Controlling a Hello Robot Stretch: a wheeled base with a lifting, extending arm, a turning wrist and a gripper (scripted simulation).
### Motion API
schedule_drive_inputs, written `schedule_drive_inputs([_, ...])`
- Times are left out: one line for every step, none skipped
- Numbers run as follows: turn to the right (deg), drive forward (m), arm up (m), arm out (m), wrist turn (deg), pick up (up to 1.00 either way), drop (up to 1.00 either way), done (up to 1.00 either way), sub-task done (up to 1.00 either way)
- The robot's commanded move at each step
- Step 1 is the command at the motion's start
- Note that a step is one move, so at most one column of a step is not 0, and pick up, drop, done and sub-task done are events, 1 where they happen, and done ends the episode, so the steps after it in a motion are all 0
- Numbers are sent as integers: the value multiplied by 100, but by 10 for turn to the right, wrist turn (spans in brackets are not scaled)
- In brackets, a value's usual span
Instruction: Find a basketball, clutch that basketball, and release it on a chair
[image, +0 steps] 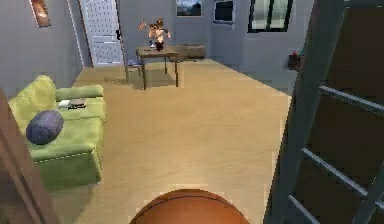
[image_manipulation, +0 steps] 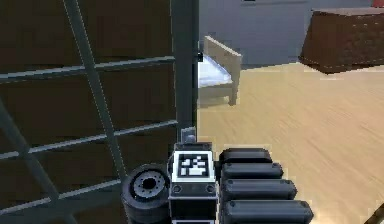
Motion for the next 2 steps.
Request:
schedule_drive_inputs([0,85,0,0,0,0,0,0,0])
schedule_drive_inputs([-150,0,0,0,0,0,0,0,0])
